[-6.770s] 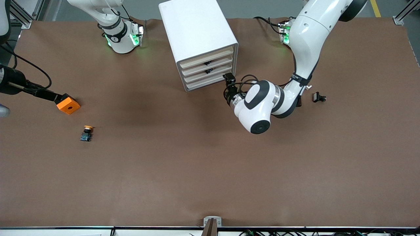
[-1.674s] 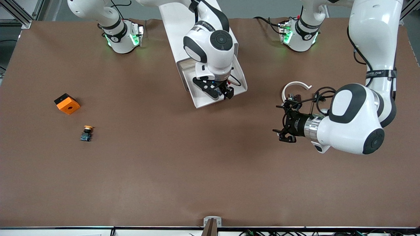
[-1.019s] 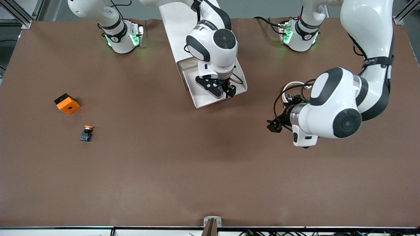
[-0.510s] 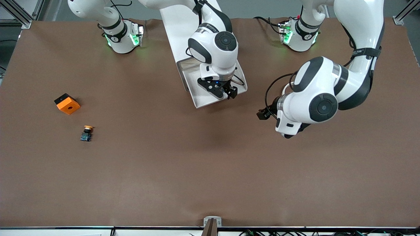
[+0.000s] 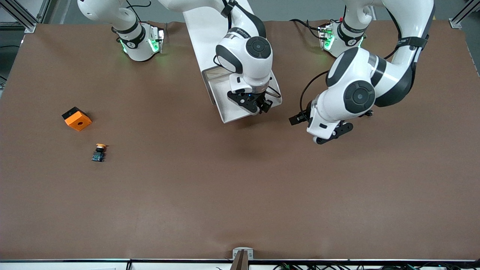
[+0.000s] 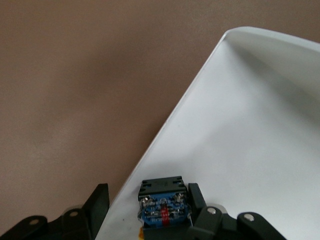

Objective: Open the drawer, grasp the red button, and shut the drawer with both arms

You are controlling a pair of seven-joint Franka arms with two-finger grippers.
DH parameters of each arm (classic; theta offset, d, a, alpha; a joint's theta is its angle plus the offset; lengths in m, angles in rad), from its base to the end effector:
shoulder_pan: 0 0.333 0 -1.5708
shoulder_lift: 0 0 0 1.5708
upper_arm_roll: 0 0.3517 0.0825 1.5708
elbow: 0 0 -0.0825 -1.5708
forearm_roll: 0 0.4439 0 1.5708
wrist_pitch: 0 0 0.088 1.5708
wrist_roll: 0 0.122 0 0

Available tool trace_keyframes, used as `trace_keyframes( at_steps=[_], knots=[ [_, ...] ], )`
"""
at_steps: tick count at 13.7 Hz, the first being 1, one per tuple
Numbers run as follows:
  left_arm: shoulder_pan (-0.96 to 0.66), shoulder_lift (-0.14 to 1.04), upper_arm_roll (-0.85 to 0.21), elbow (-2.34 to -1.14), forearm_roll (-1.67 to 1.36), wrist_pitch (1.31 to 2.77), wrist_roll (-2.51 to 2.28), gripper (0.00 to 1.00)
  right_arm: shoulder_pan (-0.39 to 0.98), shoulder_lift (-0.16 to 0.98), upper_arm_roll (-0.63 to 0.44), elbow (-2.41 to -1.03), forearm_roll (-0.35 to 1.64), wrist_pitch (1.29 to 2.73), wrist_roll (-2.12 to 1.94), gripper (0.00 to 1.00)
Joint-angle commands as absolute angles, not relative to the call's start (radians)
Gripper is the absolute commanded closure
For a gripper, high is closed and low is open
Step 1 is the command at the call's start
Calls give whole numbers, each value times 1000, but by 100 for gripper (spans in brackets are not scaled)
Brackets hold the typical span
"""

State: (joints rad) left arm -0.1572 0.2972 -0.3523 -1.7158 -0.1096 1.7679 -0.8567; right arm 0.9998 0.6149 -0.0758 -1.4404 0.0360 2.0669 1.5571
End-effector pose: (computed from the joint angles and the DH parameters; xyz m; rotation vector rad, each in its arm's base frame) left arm 0.5905 -0.3236 0.4030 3.0314 0.5889 -0.4783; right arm 0.4665 0.6388 0.3190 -2.9756 0.9793 -0.0243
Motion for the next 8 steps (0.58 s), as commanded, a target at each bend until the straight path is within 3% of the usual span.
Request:
trace_keyframes(
  at_steps=[1,3,4,5,8],
  knots=[
    [-146,258,-379,-1781,-69,1807,-813,0,1012,623,-83,-1427,34,2046,1546,40],
    [-149,252,-382,-1810,-69,1845,-802,0,1012,621,-83,-1427,34,2046,1545,53],
    [-150,252,-385,-1821,-69,1859,-802,0,1011,620,-83,-1427,34,2048,1542,67],
    [-149,252,-399,-1831,-69,1870,-802,0,1009,620,-81,-1422,34,2048,1536,91],
    [-149,250,-402,-1844,-69,1876,-802,0,1002,621,-83,-1407,37,2046,1526,91]
  ],
)
